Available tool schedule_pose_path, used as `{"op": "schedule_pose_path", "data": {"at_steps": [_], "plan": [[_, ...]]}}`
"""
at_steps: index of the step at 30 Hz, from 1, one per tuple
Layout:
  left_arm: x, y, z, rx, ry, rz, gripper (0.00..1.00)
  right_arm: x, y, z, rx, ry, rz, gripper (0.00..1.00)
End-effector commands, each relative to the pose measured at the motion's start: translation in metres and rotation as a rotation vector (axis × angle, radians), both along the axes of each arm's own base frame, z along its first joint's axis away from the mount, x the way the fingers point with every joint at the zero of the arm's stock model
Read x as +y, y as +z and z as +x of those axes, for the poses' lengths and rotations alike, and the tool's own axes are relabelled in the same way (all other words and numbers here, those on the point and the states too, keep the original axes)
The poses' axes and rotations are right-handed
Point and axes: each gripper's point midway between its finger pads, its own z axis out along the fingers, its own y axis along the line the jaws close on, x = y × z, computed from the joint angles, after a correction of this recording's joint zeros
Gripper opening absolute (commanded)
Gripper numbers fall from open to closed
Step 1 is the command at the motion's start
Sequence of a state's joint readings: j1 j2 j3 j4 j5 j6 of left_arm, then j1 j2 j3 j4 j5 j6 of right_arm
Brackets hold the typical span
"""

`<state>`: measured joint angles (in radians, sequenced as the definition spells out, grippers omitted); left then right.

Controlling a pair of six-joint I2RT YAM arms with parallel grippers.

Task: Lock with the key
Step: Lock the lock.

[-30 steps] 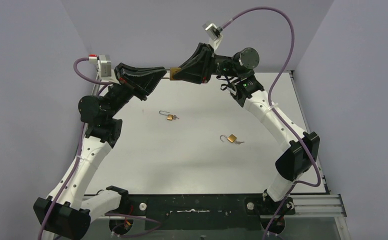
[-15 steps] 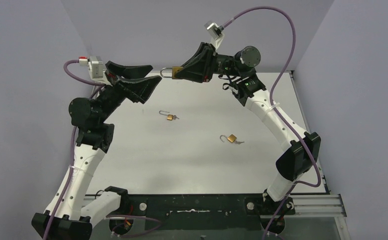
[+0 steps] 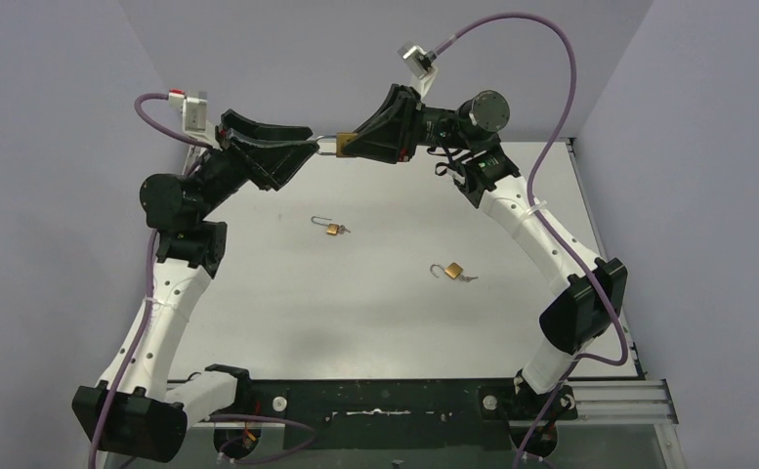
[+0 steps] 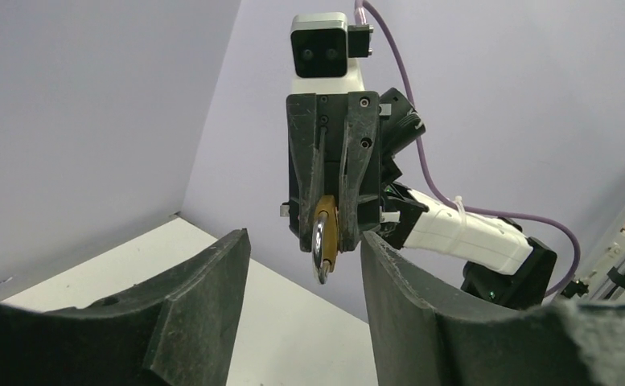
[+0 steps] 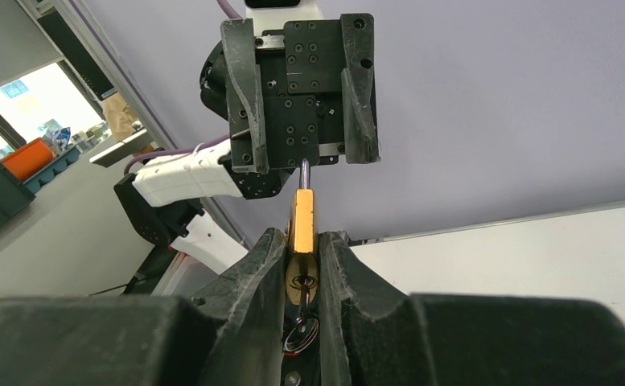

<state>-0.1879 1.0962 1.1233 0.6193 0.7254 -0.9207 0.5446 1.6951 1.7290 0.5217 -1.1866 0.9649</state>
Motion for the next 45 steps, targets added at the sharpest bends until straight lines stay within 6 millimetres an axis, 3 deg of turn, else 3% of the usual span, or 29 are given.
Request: {"op": "schedule_pose_path", "data": {"at_steps": [1,10,17,24,33,45], "plan": [[-0.003,0.036,-0.034,-0.134,-0.11,-0.018,0.47,-0.012,0.036,-0.025,-0.109,0.003,0.065,0.0],[-0.006,0.032,-0.035,-0.11,-0.112,0.011,0.37,-0.014,0.035,-0.023,-0.107,-0.008,0.063,0.0],[-0.011,0.024,-0.037,-0.097,-0.145,0.044,0.0,-0.015,0.036,-0.024,-0.109,-0.007,0.062,0.0],[-0.012,0.017,-0.033,-0.074,-0.139,0.079,0.0,-0.014,0.03,-0.025,-0.116,-0.023,0.02,0.0],[-0.02,0.028,-0.037,-0.053,-0.189,0.036,0.0,-0.003,0.018,-0.023,-0.114,-0.039,-0.015,0.0],[-0.034,0.0,-0.038,-0.014,-0.184,0.076,0.0,-0.001,0.025,-0.022,-0.124,-0.063,-0.011,0.0]]}}
